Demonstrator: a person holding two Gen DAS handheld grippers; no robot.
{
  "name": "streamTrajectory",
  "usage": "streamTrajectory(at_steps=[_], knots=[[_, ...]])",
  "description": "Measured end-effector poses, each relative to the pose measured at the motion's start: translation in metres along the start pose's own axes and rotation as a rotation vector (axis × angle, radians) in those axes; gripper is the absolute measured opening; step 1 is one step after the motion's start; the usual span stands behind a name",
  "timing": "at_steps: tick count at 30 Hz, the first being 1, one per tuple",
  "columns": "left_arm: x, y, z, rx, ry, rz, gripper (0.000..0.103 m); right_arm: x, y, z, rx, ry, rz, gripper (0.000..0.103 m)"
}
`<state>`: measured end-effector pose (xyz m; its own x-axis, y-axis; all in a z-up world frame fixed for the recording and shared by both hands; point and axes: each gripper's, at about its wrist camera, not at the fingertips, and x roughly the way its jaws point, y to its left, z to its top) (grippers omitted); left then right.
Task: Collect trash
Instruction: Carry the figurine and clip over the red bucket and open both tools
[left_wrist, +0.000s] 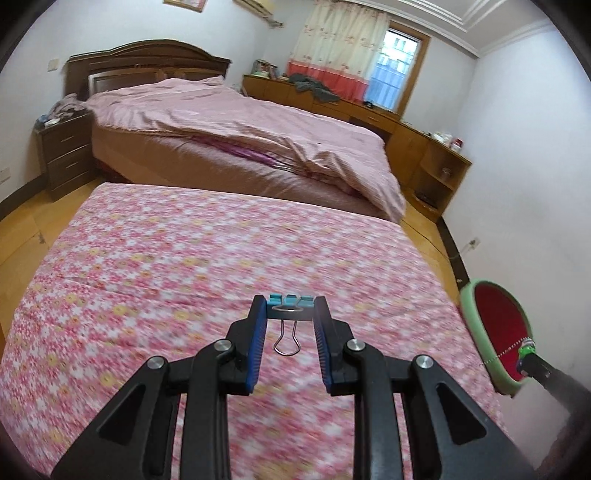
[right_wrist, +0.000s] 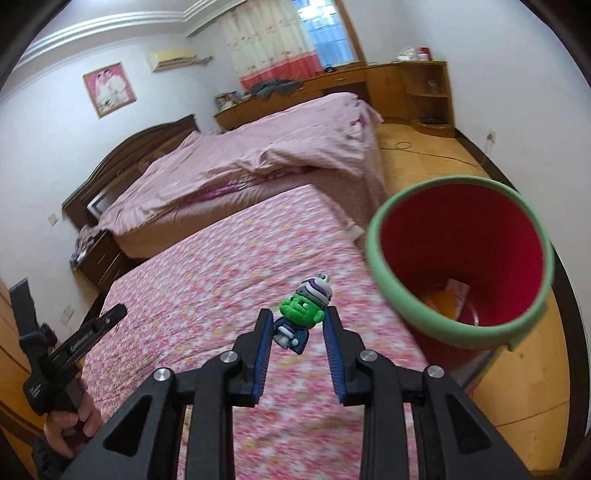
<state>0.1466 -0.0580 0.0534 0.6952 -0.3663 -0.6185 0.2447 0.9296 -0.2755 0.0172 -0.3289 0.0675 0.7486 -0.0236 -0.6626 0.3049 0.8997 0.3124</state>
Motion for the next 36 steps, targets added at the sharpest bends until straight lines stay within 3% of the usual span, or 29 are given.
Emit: streamTrajectory(at_steps=[16, 36], knots=[[-0.012, -0.117, -0.009, 0.16, 0.09, -0.211, 0.025, -0.051, -0.098, 0.004, 0.168, -0.087, -0.045, 0.031], [0.067, -0.269, -0.033, 0.358, 0.228, -0.36, 0.025, -0.051, -0.175, 0.031, 0.183, -0.105, -0.056, 0.031]])
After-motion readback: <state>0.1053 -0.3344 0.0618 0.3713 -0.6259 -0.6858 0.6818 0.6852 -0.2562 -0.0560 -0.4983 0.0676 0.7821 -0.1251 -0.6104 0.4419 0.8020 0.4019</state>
